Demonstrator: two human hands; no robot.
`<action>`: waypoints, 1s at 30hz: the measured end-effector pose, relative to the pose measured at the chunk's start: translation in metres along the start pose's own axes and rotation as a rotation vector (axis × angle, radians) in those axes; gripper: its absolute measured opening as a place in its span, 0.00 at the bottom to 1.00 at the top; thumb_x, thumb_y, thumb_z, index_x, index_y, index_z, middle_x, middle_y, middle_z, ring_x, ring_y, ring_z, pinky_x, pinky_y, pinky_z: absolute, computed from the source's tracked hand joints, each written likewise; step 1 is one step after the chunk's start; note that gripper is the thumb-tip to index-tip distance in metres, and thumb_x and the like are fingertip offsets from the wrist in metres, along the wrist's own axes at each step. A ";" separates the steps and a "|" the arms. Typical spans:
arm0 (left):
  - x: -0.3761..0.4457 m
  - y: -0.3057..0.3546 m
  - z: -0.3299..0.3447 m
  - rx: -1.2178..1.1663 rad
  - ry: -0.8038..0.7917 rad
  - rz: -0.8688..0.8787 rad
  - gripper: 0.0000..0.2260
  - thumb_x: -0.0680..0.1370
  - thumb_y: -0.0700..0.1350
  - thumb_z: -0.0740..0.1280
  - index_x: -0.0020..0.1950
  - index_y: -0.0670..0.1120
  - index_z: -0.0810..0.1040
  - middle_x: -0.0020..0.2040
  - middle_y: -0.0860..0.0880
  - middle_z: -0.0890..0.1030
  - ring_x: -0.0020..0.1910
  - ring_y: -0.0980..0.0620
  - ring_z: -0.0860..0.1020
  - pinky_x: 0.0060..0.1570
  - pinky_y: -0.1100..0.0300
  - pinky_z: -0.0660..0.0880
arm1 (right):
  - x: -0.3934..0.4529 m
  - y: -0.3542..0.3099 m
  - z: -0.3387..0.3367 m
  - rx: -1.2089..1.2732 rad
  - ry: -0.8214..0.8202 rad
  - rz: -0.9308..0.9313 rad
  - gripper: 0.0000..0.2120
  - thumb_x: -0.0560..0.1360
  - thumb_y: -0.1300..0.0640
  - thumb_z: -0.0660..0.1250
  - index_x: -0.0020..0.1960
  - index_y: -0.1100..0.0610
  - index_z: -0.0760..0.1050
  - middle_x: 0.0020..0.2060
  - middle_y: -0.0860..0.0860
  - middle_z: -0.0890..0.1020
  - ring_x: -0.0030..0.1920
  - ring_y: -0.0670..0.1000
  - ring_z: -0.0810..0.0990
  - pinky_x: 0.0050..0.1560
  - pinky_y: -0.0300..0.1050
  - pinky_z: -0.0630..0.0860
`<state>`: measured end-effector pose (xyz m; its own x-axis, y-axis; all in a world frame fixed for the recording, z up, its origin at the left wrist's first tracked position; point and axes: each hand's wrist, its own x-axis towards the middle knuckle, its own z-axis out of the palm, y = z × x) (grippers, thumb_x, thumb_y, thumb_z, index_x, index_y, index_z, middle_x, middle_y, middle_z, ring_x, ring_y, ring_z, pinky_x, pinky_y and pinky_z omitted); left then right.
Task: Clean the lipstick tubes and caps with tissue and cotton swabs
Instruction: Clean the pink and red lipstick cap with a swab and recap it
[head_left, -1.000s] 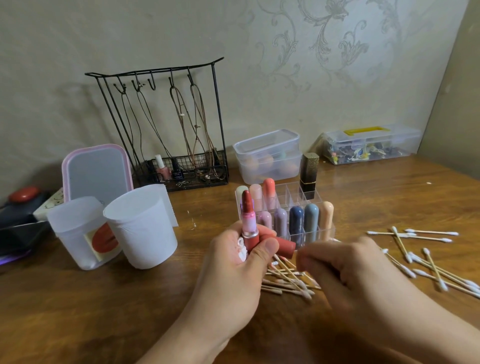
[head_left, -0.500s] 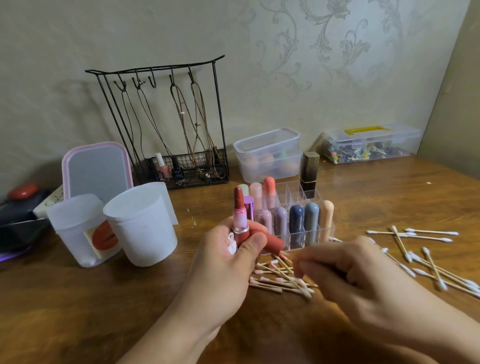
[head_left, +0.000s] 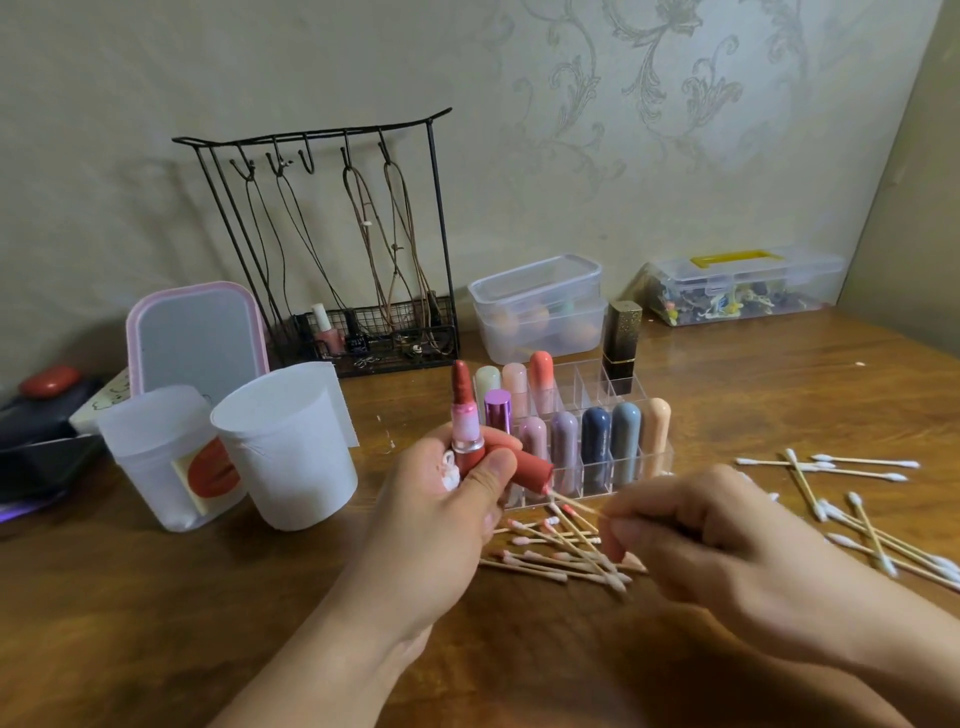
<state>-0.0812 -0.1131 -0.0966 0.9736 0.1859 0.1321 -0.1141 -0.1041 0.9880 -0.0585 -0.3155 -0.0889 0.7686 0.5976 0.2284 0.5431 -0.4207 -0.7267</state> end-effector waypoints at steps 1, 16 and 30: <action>0.002 0.000 -0.002 -0.018 0.008 -0.007 0.05 0.77 0.47 0.65 0.51 0.52 0.79 0.39 0.50 0.81 0.32 0.56 0.73 0.34 0.64 0.71 | -0.001 0.000 -0.003 0.039 0.024 0.024 0.11 0.79 0.60 0.64 0.40 0.53 0.79 0.25 0.44 0.75 0.27 0.42 0.70 0.29 0.32 0.64; 0.004 0.003 -0.006 -0.165 0.019 -0.038 0.05 0.78 0.45 0.65 0.52 0.47 0.79 0.34 0.47 0.74 0.28 0.56 0.68 0.27 0.65 0.67 | 0.002 0.008 -0.013 -0.717 0.141 0.205 0.14 0.78 0.37 0.58 0.59 0.36 0.74 0.39 0.39 0.80 0.33 0.37 0.71 0.33 0.31 0.64; 0.002 -0.002 -0.003 -0.171 -0.025 -0.047 0.07 0.76 0.47 0.66 0.51 0.48 0.80 0.30 0.51 0.74 0.28 0.56 0.67 0.29 0.63 0.66 | 0.000 0.028 -0.041 -0.561 0.029 0.278 0.05 0.69 0.40 0.73 0.43 0.38 0.81 0.43 0.37 0.77 0.41 0.39 0.75 0.38 0.36 0.69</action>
<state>-0.0799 -0.1095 -0.0976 0.9830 0.1626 0.0856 -0.0983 0.0722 0.9925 -0.0297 -0.3553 -0.0822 0.9112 0.3988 0.1034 0.4104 -0.8567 -0.3125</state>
